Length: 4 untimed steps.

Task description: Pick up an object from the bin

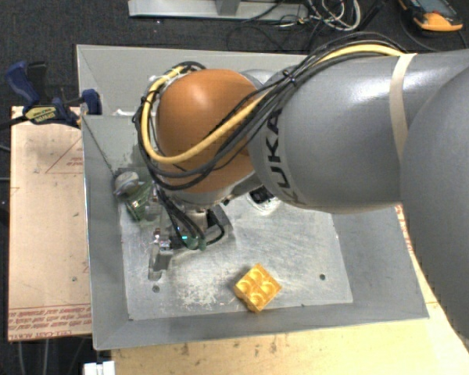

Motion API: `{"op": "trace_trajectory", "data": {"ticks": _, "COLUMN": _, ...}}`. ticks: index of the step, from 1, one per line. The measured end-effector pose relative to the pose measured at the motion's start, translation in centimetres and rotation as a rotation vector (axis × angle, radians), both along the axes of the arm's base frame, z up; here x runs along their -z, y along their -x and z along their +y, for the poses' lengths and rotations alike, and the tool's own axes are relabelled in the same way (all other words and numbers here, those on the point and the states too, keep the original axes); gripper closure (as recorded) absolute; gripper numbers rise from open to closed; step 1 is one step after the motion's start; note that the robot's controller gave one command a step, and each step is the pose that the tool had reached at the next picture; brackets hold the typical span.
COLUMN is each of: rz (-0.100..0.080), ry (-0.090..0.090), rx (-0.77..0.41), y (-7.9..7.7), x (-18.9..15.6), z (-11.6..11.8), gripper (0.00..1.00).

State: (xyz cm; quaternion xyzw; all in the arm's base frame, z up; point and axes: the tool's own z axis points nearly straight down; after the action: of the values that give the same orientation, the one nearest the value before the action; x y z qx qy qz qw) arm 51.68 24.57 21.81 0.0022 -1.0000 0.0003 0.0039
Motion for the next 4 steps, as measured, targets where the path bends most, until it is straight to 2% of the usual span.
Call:
{"op": "trace_trajectory", "data": {"ticks": 1, "rz": -0.008, "ry": -0.002, "rx": 0.005, "y": -0.2, "x": -0.4, "z": -0.1, "gripper": 0.0}}
{"op": "trace_trajectory", "data": {"ticks": 2, "rz": -0.011, "ry": -0.003, "rx": -0.142, "y": -2.0, "x": 4.4, "z": -2.6, "gripper": 0.0}}
{"op": "trace_trajectory", "data": {"ticks": 3, "rz": -0.021, "ry": -0.006, "rx": -0.392, "y": -4.1, "x": 12.9, "z": -7.3, "gripper": 0.0}}
{"op": "trace_trajectory", "data": {"ticks": 4, "rz": -0.017, "ry": -0.006, "rx": -0.407, "y": -4.2, "x": 13.3, "z": -7.5, "gripper": 0.0}}
